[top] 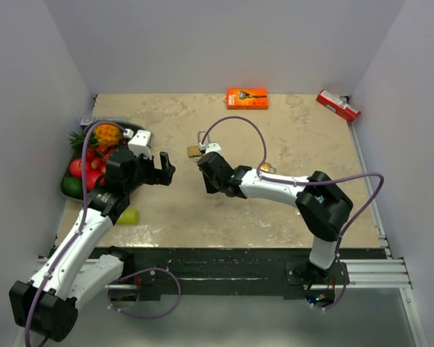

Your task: Unlock with the key

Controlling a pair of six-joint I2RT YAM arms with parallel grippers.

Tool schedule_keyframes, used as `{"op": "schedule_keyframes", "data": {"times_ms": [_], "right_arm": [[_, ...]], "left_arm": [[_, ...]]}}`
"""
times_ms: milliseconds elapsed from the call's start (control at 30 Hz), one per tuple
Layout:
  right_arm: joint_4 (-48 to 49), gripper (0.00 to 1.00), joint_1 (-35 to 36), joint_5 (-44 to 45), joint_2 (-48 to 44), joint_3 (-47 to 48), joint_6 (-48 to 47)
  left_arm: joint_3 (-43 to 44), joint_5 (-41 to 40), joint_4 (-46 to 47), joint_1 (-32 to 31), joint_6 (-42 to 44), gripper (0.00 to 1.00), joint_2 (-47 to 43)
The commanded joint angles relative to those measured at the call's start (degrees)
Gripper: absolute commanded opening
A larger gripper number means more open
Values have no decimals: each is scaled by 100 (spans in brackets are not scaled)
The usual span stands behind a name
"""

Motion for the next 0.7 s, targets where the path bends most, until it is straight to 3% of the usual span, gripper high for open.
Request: {"op": "schedule_keyframes", "data": {"times_ms": [0, 300, 400, 433, 533, 667], "right_arm": [[117, 11, -6, 98, 131, -34, 134], [346, 14, -498, -306, -18, -754, 609], [285, 23, -621, -306, -115, -939, 644], [258, 33, -656, -297, -202, -1018, 644], [162, 51, -674, -201, -317, -1106, 618], [56, 60, -683, -113, -545, -1107, 225]], "left_arm": [[-14, 123, 212, 20, -17, 99, 69], [-40, 360, 273, 20, -17, 99, 210], [-31, 395, 273, 20, -17, 99, 254], [-31, 396, 265, 20, -17, 99, 263], [-31, 404, 264, 20, -17, 99, 271], [-31, 422, 264, 20, -8, 99, 280]]}}
